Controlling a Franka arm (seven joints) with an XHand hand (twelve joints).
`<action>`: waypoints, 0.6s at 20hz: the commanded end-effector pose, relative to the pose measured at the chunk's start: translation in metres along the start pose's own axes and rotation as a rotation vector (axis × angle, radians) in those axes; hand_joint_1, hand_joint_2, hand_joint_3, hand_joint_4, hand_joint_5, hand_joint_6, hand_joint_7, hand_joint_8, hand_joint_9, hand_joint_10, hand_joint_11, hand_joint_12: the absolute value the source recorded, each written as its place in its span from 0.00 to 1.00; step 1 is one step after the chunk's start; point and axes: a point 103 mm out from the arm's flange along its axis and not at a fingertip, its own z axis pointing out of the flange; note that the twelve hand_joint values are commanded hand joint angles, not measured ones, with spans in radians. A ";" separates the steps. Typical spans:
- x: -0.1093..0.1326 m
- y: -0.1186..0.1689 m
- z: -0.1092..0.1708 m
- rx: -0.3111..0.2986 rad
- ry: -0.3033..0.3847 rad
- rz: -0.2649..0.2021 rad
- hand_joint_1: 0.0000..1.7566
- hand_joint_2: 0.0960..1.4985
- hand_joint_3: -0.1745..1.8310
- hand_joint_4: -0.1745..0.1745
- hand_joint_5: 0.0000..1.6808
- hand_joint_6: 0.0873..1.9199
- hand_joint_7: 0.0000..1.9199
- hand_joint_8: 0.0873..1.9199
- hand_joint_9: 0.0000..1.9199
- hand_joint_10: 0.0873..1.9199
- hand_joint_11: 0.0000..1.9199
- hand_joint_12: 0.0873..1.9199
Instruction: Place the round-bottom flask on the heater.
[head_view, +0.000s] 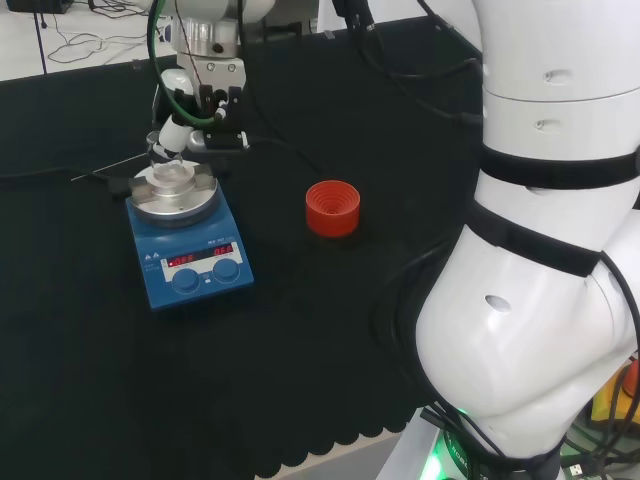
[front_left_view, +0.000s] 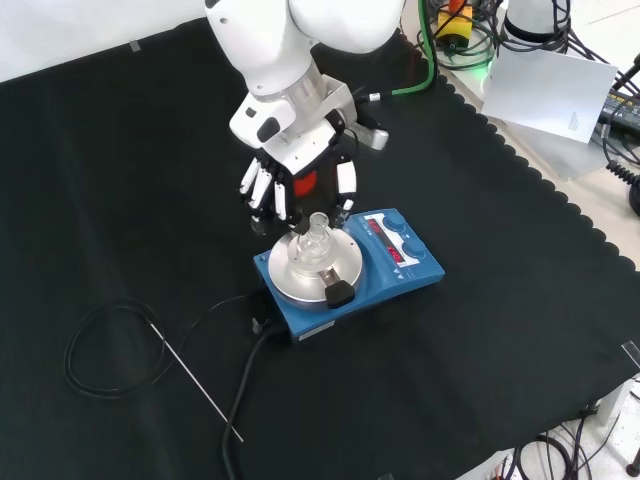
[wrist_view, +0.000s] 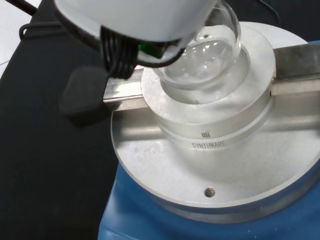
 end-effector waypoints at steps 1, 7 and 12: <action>0.000 0.001 0.002 0.007 -0.004 0.006 0.65 0.34 0.50 0.69 0.75 0.38 0.23 0.34 0.35 0.29 0.23 0.67; -0.007 0.003 0.001 0.019 0.013 0.016 0.65 0.34 0.50 0.69 0.75 0.38 0.23 0.34 0.35 0.29 0.23 0.67; -0.010 0.002 0.002 0.074 0.026 0.034 0.60 0.45 0.37 0.69 0.62 0.42 0.17 0.35 0.31 0.31 0.21 0.68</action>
